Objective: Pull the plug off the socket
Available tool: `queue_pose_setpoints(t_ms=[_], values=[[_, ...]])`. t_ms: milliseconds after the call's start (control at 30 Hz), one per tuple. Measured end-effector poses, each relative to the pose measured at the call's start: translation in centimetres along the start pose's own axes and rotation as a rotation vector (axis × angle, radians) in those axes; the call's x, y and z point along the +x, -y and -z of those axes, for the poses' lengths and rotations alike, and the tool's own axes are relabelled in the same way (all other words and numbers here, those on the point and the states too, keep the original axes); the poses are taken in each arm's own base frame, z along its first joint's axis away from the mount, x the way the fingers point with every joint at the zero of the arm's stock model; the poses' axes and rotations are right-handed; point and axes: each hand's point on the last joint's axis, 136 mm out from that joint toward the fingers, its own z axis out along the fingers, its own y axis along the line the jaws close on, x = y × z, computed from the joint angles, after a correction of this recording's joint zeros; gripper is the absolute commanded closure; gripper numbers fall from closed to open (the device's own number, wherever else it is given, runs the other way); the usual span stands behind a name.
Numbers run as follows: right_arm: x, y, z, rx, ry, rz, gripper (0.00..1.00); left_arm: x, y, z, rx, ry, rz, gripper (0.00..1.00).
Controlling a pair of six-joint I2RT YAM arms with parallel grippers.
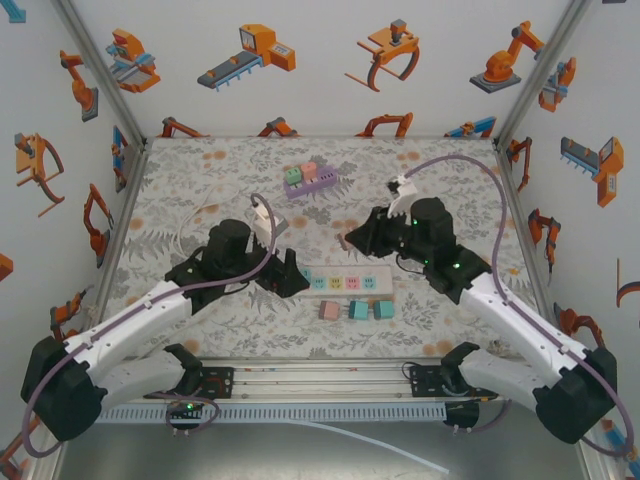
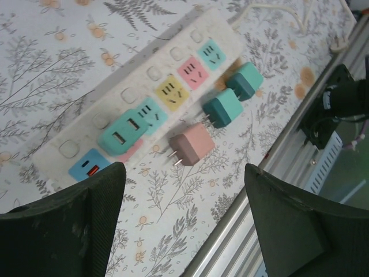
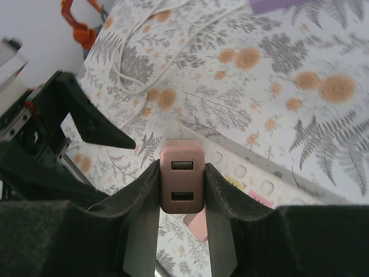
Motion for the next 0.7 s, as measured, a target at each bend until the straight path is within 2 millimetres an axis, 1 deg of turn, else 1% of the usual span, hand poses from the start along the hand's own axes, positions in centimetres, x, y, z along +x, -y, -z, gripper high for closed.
queue_pose_setpoints(t_ms=[67, 200, 300, 333, 367, 400, 500, 567, 700], values=[[-0.1, 1.9, 1.1, 0.056, -0.005, -0.085, 0.85, 0.1, 1.5, -0.1, 0.049, -0.002, -0.045, 0.18], [0.5, 4.6, 3.1, 0.135, -0.029, -0.21, 0.84, 1.0, 4.0, -0.4, 0.129, -0.029, -0.13, 0.14], [1.5, 6.8, 4.9, 0.196, -0.038, -0.296, 0.84, 1.7, 5.8, -0.4, 0.183, -0.045, -0.196, 0.06], [2.0, 7.6, 5.5, 0.221, -0.042, -0.325, 0.84, 1.8, 6.4, -0.4, 0.2, -0.048, -0.216, 0.02], [2.7, 8.5, 6.1, 0.246, -0.046, -0.357, 0.84, 2.0, 6.8, -0.4, 0.213, -0.051, -0.233, 0.01], [3.3, 9.2, 6.6, 0.266, -0.048, -0.381, 0.84, 2.1, 7.1, -0.4, 0.222, -0.052, -0.247, 0.03], [5.9, 11.8, 8.0, 0.347, -0.064, -0.477, 0.85, 2.2, 7.8, -0.2, 0.239, -0.046, -0.281, 0.03], [8.1, 13.4, 8.9, 0.402, -0.08, -0.545, 0.85, 2.1, 8.0, 0.0, 0.246, -0.039, -0.301, 0.03], [11.8, 15.4, 10.0, 0.485, -0.112, -0.628, 0.84, 1.8, 8.1, 0.3, 0.245, -0.023, -0.326, 0.03]])
